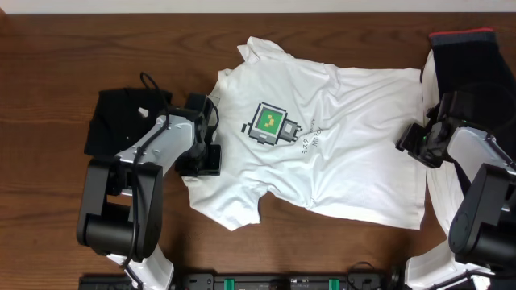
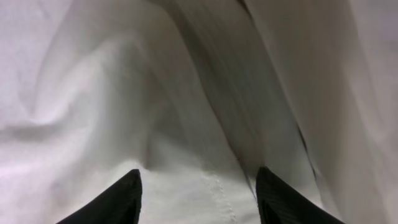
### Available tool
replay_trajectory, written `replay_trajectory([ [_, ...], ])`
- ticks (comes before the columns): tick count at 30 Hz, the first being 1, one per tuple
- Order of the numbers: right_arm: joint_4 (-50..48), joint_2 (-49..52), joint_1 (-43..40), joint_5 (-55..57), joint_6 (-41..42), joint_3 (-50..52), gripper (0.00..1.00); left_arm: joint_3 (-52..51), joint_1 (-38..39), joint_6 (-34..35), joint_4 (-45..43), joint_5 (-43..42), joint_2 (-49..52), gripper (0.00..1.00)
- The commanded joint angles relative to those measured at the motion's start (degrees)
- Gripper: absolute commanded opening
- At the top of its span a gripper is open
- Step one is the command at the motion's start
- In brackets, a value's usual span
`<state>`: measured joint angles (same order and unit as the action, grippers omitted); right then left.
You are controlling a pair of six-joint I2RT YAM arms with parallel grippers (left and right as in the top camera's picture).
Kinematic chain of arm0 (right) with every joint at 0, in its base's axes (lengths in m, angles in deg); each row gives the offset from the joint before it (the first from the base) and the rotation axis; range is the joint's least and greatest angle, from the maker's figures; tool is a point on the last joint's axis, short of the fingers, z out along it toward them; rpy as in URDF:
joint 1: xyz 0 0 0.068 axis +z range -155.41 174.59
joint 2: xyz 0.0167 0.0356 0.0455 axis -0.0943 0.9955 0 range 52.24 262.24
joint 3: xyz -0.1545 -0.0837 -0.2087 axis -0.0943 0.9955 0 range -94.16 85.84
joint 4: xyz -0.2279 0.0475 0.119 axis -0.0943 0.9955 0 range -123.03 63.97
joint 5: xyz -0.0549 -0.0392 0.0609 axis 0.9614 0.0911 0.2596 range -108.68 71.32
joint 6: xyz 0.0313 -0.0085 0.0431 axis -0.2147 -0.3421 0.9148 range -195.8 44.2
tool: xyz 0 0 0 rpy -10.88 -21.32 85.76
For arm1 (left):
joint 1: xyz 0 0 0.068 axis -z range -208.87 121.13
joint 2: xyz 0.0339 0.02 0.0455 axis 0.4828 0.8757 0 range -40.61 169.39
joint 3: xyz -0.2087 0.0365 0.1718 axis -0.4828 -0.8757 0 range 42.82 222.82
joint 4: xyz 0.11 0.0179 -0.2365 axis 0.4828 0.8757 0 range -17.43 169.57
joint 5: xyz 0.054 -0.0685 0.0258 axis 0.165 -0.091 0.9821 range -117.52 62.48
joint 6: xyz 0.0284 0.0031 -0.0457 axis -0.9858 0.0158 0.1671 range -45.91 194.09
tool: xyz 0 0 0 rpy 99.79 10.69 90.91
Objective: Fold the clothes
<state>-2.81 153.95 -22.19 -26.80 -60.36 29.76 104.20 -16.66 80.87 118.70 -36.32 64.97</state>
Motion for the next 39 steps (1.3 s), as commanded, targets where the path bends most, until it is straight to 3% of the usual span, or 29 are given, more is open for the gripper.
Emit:
replay_trajectory([
  [1,0.0,0.63,-0.59,-1.29,-1.38,0.31,0.51,-0.42,-0.02,-0.76,-0.37,0.48,1.81,0.53],
  [6,0.09,0.63,-0.59,-1.11,-1.38,0.37,0.3,-0.42,-0.02,-0.76,-0.37,0.48,1.84,0.53],
  [15,0.92,0.55,-2.56,-1.09,-1.36,0.2,0.02,-0.42,-0.02,-0.79,-0.39,0.48,1.84,0.53],
  [39,2.82,0.5,-9.51,4.0,-0.92,-0.63,0.01,-0.42,-0.02,-0.76,-0.37,0.48,1.84,0.53],
])
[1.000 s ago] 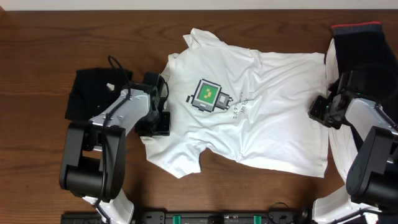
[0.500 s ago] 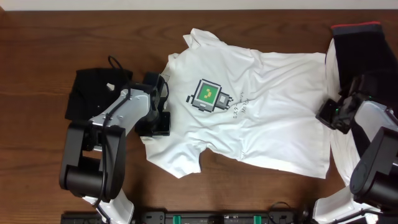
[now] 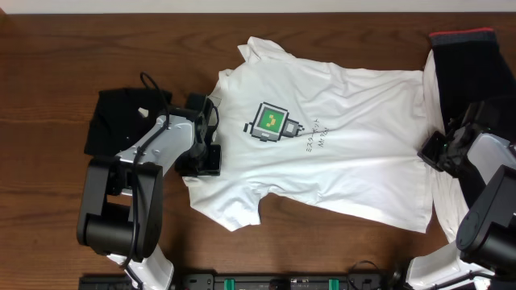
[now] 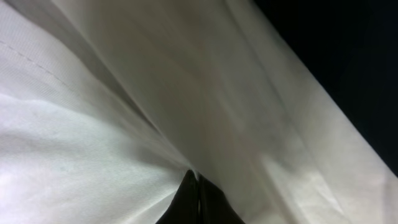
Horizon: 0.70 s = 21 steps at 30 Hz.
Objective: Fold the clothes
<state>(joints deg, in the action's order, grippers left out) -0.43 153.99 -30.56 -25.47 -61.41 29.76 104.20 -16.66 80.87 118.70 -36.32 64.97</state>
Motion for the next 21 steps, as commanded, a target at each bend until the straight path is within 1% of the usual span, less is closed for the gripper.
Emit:
replay_trajectory([
  [1,0.9,0.46,-1.38,1.79,0.09,-1.01,0.01,-0.42,-0.02,-0.76,-0.37,0.48,1.84,0.53],
  [13,9.99,0.46,-4.37,-4.68,-0.81,-8.83,0.01,-0.42,-0.02,-0.76,-0.7,0.48,1.81,0.54],
  [17,9.62,0.48,-4.52,-3.93,-0.83,-9.33,0.01,-0.42,-0.02,-0.76,-1.14,0.48,1.84,0.53],
  [21,9.38,0.48,-4.52,1.31,-0.79,-9.33,0.01,-0.42,-0.02,-0.76,-1.22,0.48,1.81,0.53],
])
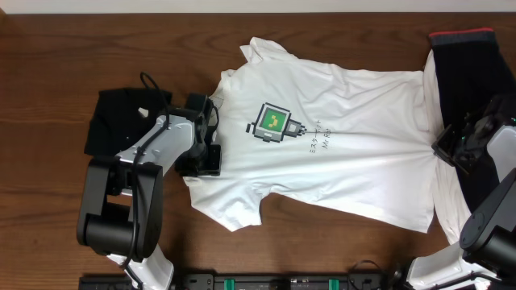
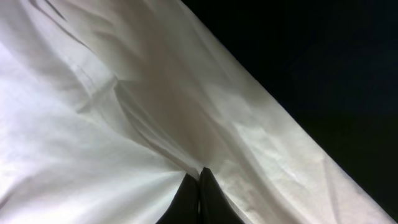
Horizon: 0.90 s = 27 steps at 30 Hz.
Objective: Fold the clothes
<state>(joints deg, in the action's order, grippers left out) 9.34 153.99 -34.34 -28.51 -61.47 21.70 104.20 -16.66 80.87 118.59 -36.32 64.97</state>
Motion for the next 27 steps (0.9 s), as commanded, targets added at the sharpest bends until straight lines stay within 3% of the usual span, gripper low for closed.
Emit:
replay_trajectory([
  [1,-0.7,0.48,-0.74,3.87,-0.7,-1.27,0.01,-0.42,-0.02,-0.76,-1.11,0.48,1.81,0.54],
  [3,-1.55,0.48,-0.63,0.61,-1.64,-1.27,0.06,-0.42,-0.02,-0.76,-1.14,0.48,1.84,0.53],
  [5,-1.9,0.48,-0.63,-0.72,-2.21,-1.31,0.25,-0.42,-0.02,-0.76,-1.22,0.48,1.84,0.53],
  [8,-0.76,0.33,-0.74,-5.03,-3.08,-1.99,0.35,-0.42,-0.02,-0.76,-1.18,0.48,1.84,0.54],
  [14,7.52,-2.16,-0.61,-7.96,-4.22,-2.49,0.38,-0.42,-0.02,-0.76,-1.11,0.46,1.84,0.53],
  [18,13.35,-2.43,0.0,1.97,-1.77,-1.81,0.39,-0.42,-0.02,-0.76,-1.18,0.46,1.81,0.54],
  [27,-0.44,-2.38,0.87,-0.11,-0.13,8.02,0.36,-0.42,-0.02,-0.76,-1.16,0.46,1.81,0.53],
])
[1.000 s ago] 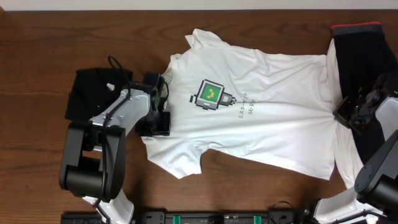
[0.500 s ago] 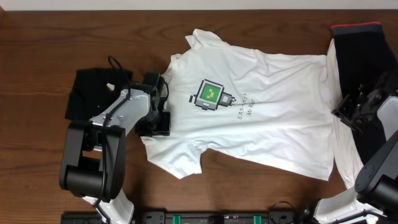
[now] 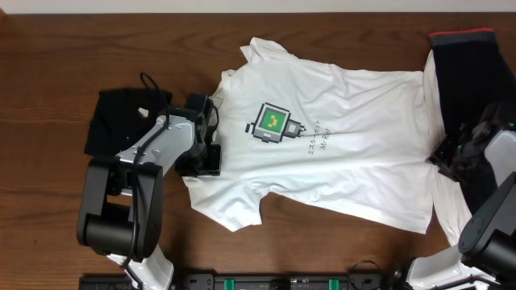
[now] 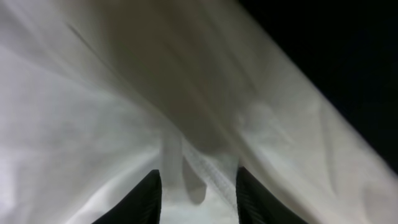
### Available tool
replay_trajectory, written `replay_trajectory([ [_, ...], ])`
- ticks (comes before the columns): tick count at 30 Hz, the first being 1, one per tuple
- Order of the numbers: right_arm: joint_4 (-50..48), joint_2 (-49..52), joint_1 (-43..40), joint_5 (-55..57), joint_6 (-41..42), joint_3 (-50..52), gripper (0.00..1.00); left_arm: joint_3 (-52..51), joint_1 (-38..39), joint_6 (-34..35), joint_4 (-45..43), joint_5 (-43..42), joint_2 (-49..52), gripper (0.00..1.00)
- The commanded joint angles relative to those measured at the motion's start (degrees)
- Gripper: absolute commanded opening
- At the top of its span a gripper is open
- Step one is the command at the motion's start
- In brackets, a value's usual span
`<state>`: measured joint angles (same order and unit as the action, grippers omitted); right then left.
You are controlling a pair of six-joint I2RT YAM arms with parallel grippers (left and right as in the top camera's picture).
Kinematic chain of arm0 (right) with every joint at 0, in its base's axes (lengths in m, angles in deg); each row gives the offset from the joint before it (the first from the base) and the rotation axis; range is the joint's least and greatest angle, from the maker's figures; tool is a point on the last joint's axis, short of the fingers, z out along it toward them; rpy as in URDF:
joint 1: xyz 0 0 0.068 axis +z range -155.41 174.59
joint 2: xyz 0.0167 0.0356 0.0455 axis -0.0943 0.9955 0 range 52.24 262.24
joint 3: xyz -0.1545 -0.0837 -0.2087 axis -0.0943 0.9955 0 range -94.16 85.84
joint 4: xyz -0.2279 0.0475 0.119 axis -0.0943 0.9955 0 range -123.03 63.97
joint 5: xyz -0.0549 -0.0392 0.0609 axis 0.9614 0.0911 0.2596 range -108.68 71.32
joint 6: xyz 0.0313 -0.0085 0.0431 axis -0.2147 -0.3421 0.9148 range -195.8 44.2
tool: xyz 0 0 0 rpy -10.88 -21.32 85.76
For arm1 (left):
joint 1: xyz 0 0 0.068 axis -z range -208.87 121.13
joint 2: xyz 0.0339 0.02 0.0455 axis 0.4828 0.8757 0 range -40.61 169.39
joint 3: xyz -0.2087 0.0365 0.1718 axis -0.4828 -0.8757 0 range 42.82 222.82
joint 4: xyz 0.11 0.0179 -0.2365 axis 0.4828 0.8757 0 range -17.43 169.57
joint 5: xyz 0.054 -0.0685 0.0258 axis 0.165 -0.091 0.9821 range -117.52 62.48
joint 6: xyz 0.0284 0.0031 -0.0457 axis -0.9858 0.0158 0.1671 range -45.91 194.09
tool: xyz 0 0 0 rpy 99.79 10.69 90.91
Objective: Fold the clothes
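A white T-shirt [image 3: 347, 169] with a green-and-grey print [image 3: 272, 122] lies face up across the table, its neck toward the left and its hem to the right. My right gripper [image 3: 446, 157] sits at the hem edge. In the right wrist view it [image 4: 199, 200] is open, and a stitched fold of the hem [image 4: 208, 171] lies loose between the dark fingers [image 4: 144, 199]. My left gripper [image 3: 201, 155] rests on the shirt's left edge by a sleeve. Its jaws are hidden from above.
A black garment [image 3: 121, 121] lies bunched left of the left arm. Another black garment with a red band [image 3: 468, 60] lies at the far right, dark in the wrist view too [image 4: 348, 56]. White cloth [image 3: 442, 205] lies beside and under the right arm. Brown table [image 3: 48, 201] surrounds everything.
My right gripper was shut on the shirt's hem and is now open, with the hem fold loose between its fingers. The shirt and the left arm have not moved.
At first my right gripper stood open over the hem of a wrinkled shirt. It was then shut on the hem farther right, with the shirt stretched smoother. It held the hem farther right still, and now it has let go. The left arm stayed put.
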<state>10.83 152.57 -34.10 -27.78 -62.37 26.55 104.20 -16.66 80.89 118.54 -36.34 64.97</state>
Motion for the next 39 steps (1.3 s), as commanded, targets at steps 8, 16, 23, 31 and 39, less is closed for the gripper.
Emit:
replay_trajectory([
  [8,-6.36,-1.03,0.57,-5.81,-0.68,6.08,0.24,-0.42,-0.02,-0.79,-1.11,0.48,1.84,0.53],
  [16,-3.5,-3.56,-1.2,-6.05,-0.68,3.85,0.04,-0.42,-0.02,-0.79,-1.11,0.48,1.81,0.53],
  [23,-0.31,-10.1,-4.0,-1.64,-0.61,2.1,0.04,-0.42,-0.02,-0.79,-1.11,0.48,1.81,0.53],
  [31,2.08,-11.21,-4.24,-2.69,-0.11,2.12,0.21,-0.42,-0.02,-0.81,-1.14,0.48,1.84,0.53],
  [39,9.86,-11.23,-1.01,-10.36,-4.48,2.32,0.25,-0.26,-0.02,-0.79,-1.22,0.48,1.79,0.54],
])
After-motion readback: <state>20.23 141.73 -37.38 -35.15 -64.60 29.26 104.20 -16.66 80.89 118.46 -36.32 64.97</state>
